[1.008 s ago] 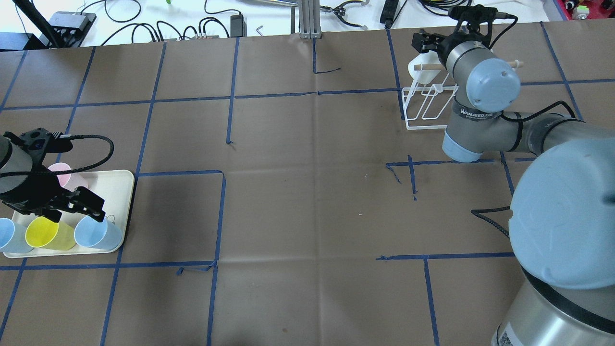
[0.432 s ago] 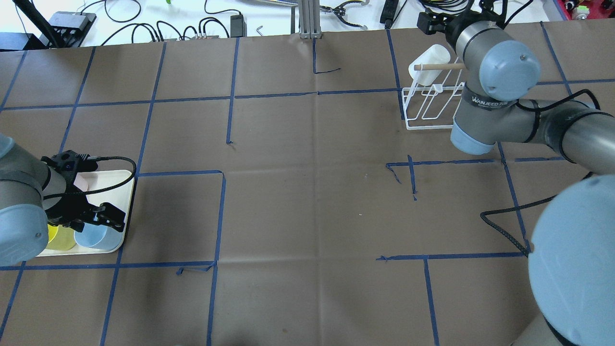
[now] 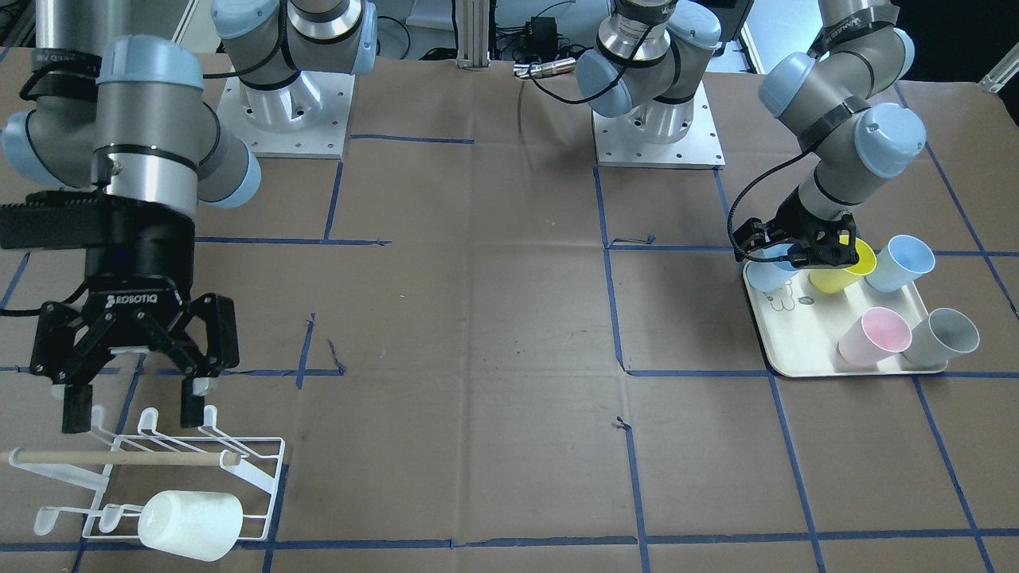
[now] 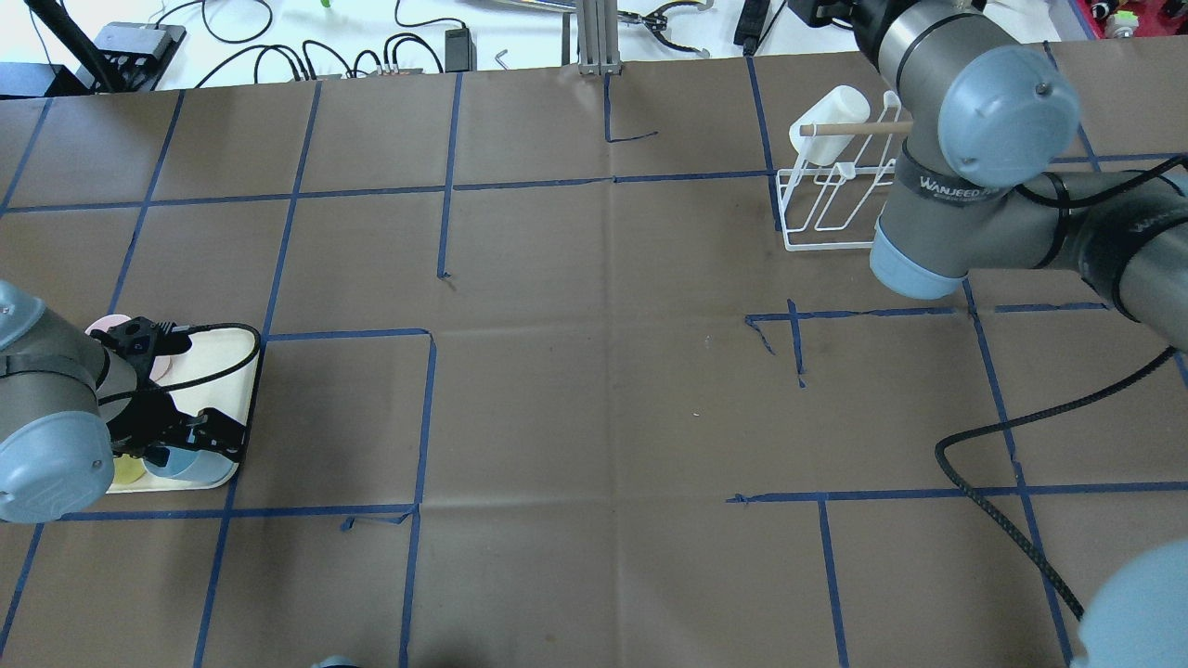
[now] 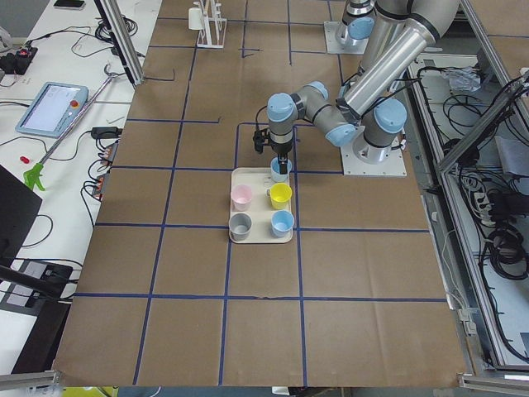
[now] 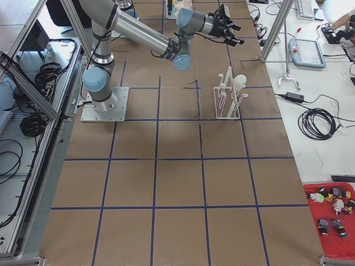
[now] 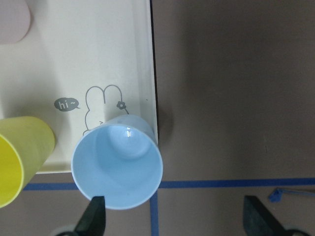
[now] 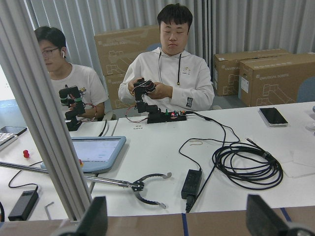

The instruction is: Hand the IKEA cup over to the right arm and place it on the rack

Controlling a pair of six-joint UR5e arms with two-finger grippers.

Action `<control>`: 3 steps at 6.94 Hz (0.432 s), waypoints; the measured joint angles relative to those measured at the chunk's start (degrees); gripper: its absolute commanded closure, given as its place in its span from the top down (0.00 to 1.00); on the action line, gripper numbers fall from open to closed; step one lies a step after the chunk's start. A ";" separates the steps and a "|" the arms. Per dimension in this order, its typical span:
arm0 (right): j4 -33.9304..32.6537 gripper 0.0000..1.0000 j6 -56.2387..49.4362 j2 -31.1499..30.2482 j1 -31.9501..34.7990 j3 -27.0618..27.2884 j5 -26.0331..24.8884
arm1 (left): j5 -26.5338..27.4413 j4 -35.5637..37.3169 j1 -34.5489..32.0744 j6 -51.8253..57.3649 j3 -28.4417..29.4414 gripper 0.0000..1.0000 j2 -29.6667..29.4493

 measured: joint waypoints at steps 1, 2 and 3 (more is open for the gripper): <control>0.25 1.00 7.15 -3.12 0.78 3.25 0.17 | 0.03 0.23 0.05 0.06 0.01 0.61 0.62; 0.16 1.00 15.97 -5.97 1.49 6.72 0.69 | -0.03 0.24 0.02 0.15 0.15 0.34 1.36; -0.44 1.00 24.30 -8.01 2.61 9.88 1.68 | -0.07 0.11 -0.03 0.27 0.33 0.10 1.67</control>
